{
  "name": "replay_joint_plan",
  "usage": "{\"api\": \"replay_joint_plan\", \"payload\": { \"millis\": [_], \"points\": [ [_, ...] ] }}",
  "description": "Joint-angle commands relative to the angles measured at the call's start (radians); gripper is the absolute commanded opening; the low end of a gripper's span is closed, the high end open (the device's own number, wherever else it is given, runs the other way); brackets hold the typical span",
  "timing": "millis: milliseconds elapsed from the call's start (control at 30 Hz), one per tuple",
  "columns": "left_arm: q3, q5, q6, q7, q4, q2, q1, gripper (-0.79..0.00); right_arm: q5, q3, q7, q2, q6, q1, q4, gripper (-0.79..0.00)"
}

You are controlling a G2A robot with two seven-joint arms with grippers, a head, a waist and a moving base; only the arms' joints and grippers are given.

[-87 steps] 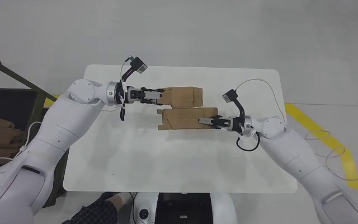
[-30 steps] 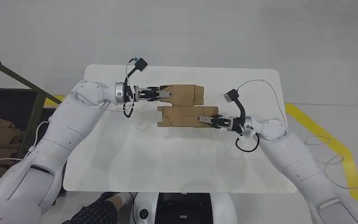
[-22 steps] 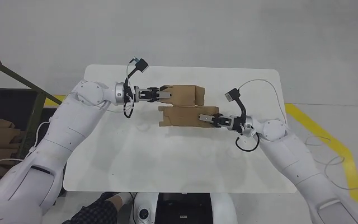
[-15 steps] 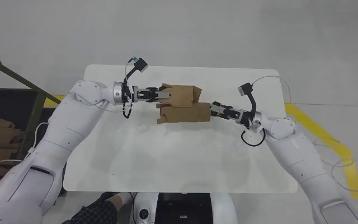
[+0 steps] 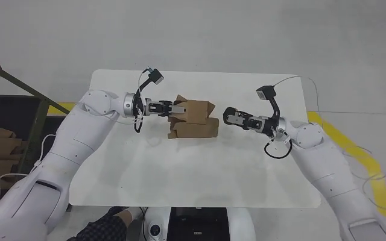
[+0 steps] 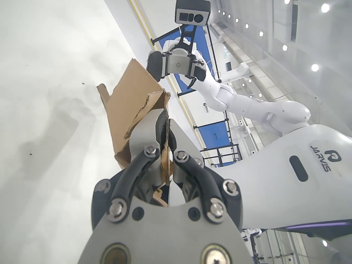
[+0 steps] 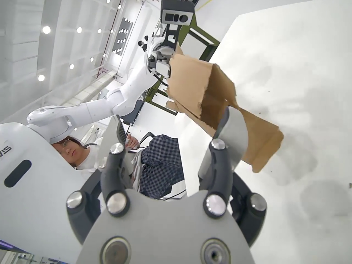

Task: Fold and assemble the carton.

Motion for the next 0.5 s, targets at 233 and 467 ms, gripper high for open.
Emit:
{"api": "replay_joint_plan", "payload": {
  "millis": [233, 467],
  "points": [
    [0.003, -0.048, 0.025, -0.024, -0.015, -0.008, 0.005, -0.785, 0.03, -0.069, 0.035, -0.031, 0.006, 0.044, 0.033, -0.265],
    [0.01, -0.069, 0.048, -0.048, -0.041, -0.011, 0.01, -0.785, 0.048, -0.093, 0.056, -0.049, 0.006, 0.069, 0.067, -0.289]
  ]
}}
